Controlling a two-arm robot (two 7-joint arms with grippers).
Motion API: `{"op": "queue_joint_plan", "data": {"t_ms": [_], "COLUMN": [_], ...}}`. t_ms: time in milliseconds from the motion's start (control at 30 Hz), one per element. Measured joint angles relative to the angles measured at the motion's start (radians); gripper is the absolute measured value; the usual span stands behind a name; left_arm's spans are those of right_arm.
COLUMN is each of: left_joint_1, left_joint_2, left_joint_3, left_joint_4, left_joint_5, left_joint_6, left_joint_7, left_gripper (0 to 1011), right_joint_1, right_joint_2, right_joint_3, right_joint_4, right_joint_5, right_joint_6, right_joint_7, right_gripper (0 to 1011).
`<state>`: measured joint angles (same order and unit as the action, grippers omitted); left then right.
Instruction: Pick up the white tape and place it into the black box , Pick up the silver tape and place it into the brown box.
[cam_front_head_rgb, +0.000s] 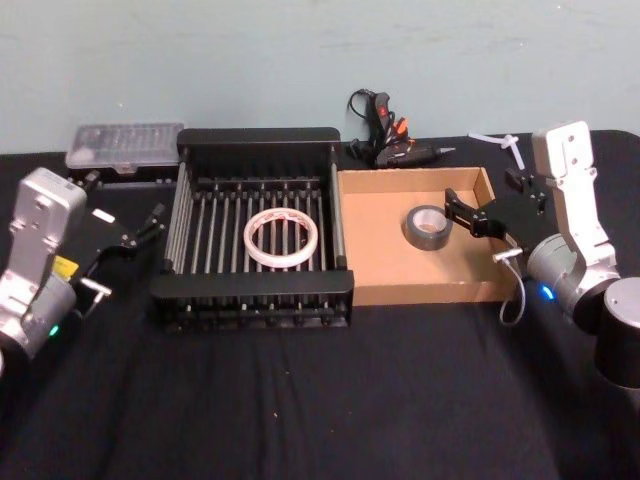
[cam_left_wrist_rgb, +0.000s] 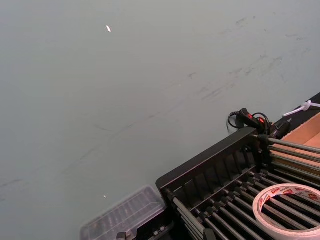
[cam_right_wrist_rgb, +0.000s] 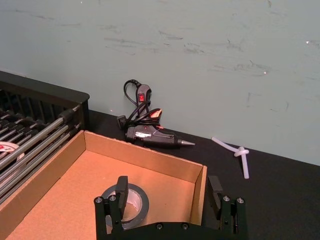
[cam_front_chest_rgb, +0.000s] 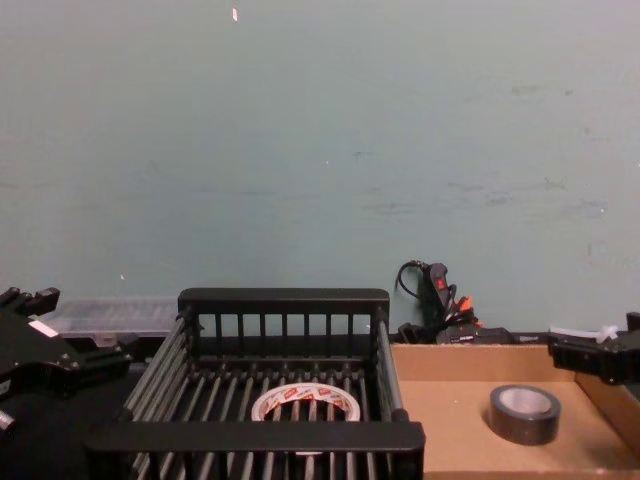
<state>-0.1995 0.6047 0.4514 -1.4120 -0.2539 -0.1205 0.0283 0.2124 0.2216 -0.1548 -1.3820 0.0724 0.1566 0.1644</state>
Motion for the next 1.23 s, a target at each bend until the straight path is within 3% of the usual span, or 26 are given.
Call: {"op": "queue_joint_plan", "data": {"t_ms": [1233], "left_joint_1": [0.0], "left_joint_2": [0.0], "left_joint_3": [0.0], "left_joint_4": [0.0], "left_joint_5": [0.0], "left_joint_6": [0.0], "left_joint_7": [0.0], "left_gripper": [1001], "right_joint_1": [0.0], "right_joint_2": [0.0], "right_joint_3": [0.0], "right_joint_4": [0.0], "right_joint_5": [0.0], "right_joint_6": [0.0], "right_joint_7": [0.0], "right_gripper": [1002]}}
